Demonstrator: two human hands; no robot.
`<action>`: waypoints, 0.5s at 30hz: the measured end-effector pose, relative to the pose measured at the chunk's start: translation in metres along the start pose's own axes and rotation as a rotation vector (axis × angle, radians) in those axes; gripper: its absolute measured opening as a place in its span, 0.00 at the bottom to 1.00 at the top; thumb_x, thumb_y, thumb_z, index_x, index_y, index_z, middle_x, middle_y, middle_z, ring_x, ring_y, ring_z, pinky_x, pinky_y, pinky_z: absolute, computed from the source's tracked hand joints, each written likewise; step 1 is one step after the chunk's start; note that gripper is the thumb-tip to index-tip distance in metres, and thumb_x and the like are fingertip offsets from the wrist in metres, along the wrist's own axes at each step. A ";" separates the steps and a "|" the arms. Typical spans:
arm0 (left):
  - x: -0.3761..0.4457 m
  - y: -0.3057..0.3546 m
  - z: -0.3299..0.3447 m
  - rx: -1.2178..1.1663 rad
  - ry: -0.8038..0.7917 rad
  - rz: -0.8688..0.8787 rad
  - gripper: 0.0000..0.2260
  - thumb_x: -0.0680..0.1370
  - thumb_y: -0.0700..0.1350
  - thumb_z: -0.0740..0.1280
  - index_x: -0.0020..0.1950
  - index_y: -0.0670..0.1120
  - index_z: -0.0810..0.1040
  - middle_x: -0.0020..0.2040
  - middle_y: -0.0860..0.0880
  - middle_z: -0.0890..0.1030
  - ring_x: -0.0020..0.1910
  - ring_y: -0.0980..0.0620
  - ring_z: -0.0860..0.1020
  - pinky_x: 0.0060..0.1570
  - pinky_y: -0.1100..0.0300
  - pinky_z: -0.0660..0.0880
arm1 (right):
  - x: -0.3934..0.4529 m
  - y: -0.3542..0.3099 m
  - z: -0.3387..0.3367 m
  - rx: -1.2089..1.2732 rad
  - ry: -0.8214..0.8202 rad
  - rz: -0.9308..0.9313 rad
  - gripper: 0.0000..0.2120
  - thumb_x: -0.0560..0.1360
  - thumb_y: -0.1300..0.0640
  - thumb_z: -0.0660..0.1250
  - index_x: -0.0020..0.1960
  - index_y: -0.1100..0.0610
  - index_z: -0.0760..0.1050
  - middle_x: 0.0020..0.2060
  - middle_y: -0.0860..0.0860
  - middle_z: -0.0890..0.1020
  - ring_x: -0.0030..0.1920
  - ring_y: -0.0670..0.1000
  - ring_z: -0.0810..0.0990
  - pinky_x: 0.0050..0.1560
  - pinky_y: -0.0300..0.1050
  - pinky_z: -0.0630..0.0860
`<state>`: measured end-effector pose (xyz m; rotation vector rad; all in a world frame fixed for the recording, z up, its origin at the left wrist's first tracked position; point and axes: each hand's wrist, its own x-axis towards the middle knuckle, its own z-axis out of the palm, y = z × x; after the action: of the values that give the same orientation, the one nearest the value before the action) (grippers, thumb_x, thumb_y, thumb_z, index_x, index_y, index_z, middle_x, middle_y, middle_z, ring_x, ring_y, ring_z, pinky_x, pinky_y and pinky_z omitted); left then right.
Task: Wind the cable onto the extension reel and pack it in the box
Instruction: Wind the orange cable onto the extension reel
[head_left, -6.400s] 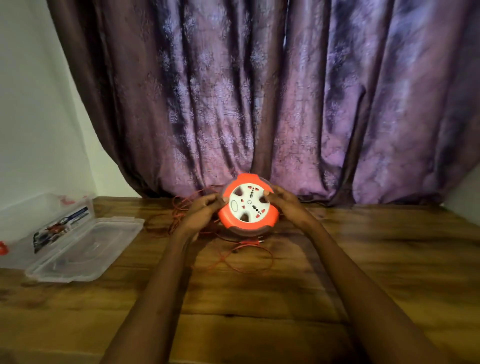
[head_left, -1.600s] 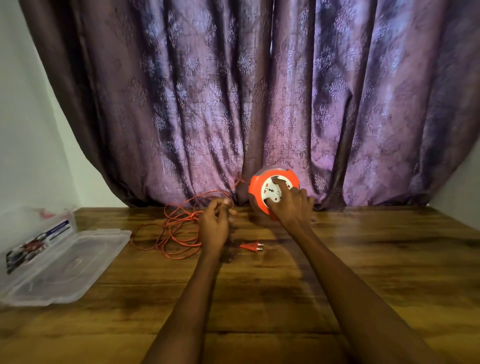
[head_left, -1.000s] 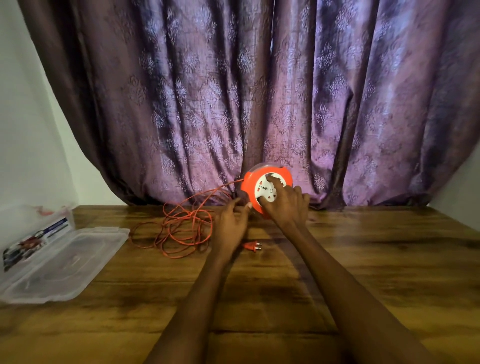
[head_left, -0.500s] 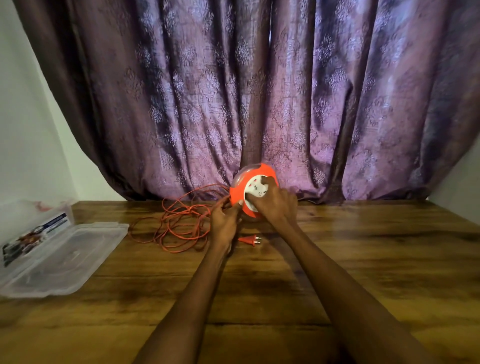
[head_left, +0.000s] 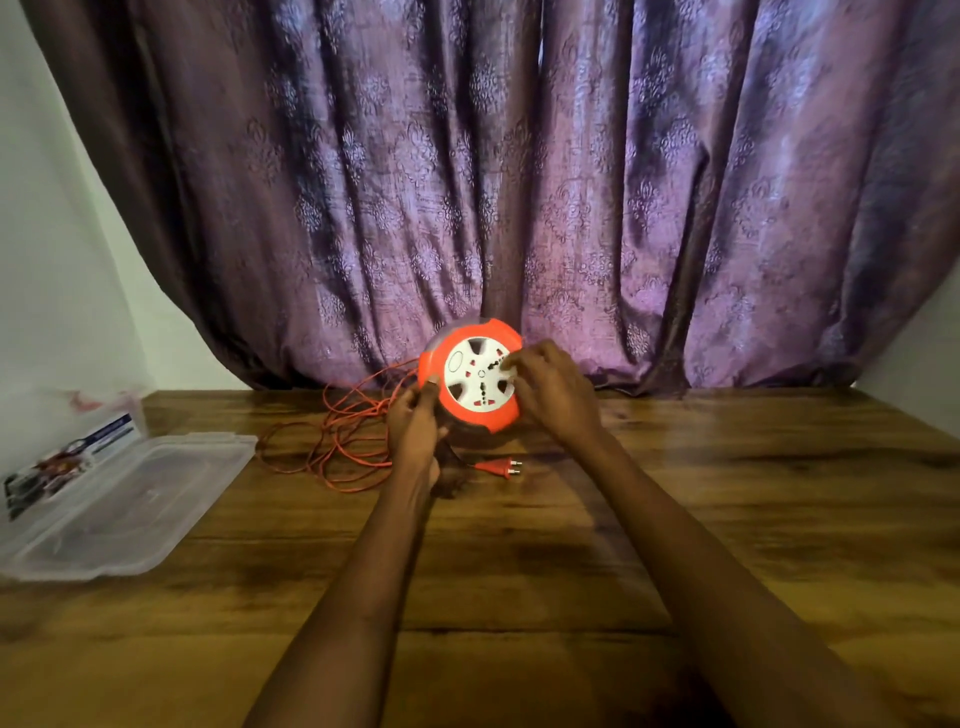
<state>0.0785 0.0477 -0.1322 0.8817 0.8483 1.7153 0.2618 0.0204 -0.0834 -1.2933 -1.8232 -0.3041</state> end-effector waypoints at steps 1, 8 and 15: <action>0.002 0.002 -0.003 0.017 -0.004 -0.006 0.05 0.79 0.48 0.70 0.47 0.47 0.83 0.40 0.52 0.87 0.38 0.55 0.83 0.30 0.63 0.79 | 0.001 0.004 -0.001 -0.076 -0.023 -0.216 0.12 0.73 0.57 0.69 0.55 0.47 0.81 0.55 0.52 0.79 0.54 0.56 0.77 0.50 0.50 0.72; 0.004 -0.002 -0.006 0.078 -0.041 0.004 0.07 0.80 0.45 0.69 0.43 0.45 0.83 0.36 0.51 0.86 0.34 0.52 0.81 0.38 0.58 0.79 | 0.009 -0.002 -0.019 -0.484 -0.296 -0.629 0.22 0.72 0.52 0.64 0.65 0.40 0.75 0.69 0.55 0.74 0.65 0.58 0.73 0.56 0.54 0.70; -0.006 -0.012 0.008 0.011 -0.120 0.017 0.10 0.78 0.46 0.71 0.55 0.40 0.82 0.43 0.47 0.86 0.37 0.52 0.83 0.36 0.56 0.81 | 0.012 -0.001 -0.014 -0.683 -0.212 -0.467 0.27 0.70 0.47 0.69 0.68 0.37 0.71 0.56 0.56 0.82 0.55 0.60 0.78 0.52 0.53 0.69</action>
<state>0.0919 0.0468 -0.1400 0.9914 0.7728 1.6557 0.2670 0.0192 -0.0656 -1.3487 -2.3013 -1.1616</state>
